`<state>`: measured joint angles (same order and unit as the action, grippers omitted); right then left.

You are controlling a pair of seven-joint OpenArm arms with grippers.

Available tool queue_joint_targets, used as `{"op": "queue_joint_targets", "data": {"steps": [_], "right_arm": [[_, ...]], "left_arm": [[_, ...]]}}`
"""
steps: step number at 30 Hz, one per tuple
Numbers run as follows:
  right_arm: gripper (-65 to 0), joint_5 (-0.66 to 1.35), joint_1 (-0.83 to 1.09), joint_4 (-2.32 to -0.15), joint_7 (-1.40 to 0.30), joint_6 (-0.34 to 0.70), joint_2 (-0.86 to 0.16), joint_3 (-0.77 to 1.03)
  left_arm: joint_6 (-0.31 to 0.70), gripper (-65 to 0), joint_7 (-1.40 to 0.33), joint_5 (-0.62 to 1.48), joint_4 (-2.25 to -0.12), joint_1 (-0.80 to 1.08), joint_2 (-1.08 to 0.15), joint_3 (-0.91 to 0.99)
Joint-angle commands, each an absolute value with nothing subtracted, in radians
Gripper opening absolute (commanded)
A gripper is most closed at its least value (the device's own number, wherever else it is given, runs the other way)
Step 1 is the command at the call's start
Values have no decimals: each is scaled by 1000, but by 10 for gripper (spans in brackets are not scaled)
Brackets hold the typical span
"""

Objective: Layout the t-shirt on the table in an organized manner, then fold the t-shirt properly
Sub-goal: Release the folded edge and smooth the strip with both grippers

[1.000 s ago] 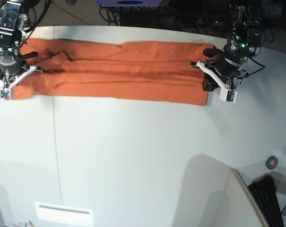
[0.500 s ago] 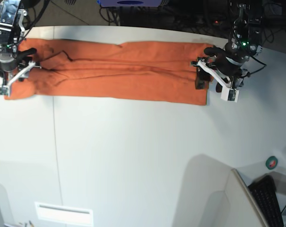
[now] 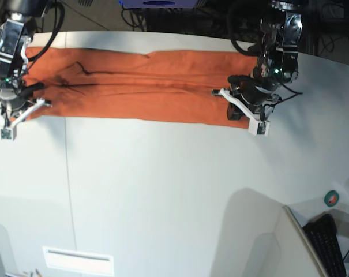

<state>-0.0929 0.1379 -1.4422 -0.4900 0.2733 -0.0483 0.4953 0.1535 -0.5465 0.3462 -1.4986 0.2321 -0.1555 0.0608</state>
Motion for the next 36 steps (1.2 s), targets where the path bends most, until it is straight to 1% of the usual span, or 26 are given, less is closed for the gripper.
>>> {"op": "queue_joint_targets", "data": {"steps": [1,4,8,9,12,13,18,20,21,24,28,32,33,36], "right_arm": [[-650,-94,110,-1417,-479,274,-74,499],[-650,-94,44,-1274,-479,272,-114,501],[-650,-94,2,-1155,-461,269,-147,503],[-650,-94,1,-1138,-433,257,-150,503],[-650,-94,1,-1089,-346,148,-150,501],[-650,-94,1,-1075,-332,130,-150,501],[-650,-94,-1,-1063,-291,117,-148,503],[-650,-94,1,-1064,-282,73,-148,503],[-650,-94,1,-1069,-282,62,-148,501],[-650,-94,22,-1138,-282,74,-143,501],[-650,-93,85,-1334,-282,102,-105,501],[-650,-93,150,-1500,-289,119,-85,493],[-650,-93,160,-1518,-289,119,-79,492],[-650,-93,185,-1544,-289,119,-71,492]], "left_arm": [[153,-650,-536,352,-1488,220,-165,65],[153,-650,-536,352,-1423,203,-163,65],[153,-650,-536,351,-1351,196,-170,65],[153,-650,-536,351,-1337,196,-171,65],[153,-650,-535,351,-1308,200,-171,65],[153,-650,-535,351,-1303,202,-171,67],[153,-650,-535,351,-1305,200,-171,76],[153,-650,-535,351,-1305,197,-171,77],[153,-650,-535,351,-1308,197,-171,77],[153,-650,-535,358,-1371,203,-171,79],[153,-650,-539,361,-1535,231,-171,87],[157,-650,-542,367,-1709,297,-165,143],[157,-650,-542,386,-1735,312,-166,154],[159,-650,-542,538,-1764,355,-173,225]]}}
